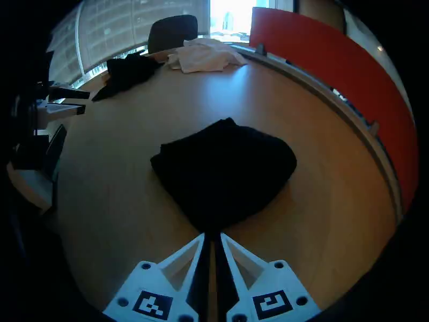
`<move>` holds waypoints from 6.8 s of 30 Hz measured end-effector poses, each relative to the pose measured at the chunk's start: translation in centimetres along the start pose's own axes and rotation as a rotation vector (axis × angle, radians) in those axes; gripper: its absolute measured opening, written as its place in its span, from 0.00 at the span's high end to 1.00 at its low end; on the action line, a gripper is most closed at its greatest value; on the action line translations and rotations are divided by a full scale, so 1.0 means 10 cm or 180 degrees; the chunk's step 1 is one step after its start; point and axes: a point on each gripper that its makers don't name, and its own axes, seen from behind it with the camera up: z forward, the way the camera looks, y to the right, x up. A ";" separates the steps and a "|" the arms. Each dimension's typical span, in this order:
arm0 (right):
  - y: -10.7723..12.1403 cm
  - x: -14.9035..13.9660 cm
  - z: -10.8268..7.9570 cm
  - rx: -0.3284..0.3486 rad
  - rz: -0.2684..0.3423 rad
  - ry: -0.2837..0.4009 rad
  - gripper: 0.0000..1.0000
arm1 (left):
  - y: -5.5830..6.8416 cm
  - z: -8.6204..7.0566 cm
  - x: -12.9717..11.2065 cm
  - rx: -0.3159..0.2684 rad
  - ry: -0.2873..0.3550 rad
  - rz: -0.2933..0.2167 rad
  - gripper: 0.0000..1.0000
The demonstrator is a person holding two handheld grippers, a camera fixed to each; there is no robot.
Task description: Fold towel
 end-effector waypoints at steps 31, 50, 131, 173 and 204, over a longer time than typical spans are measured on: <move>0.45 1.57 -0.76 -0.0260 -0.0200 0.0871 0.95 | 0.05 -0.07 0.21 -0.0059 0.0150 0.0035 0.04; 0.60 1.62 -0.98 -0.0311 -0.0175 0.0920 0.95 | 0.06 -0.08 0.25 -0.0081 0.0179 0.0034 0.03; 3.27 -1.15 -3.17 -0.1373 0.0835 0.0298 0.95 | 0.43 0.14 0.60 -0.0072 0.0159 0.0239 0.03; 2.55 -2.79 -3.45 -0.1417 0.1397 -0.0289 0.95 | 0.64 0.11 0.65 -0.0216 0.0182 0.0373 0.03; 2.33 -3.78 -3.15 -0.1538 0.1992 -0.0933 0.95 | 0.56 0.06 0.60 -0.0141 0.0149 0.0404 0.03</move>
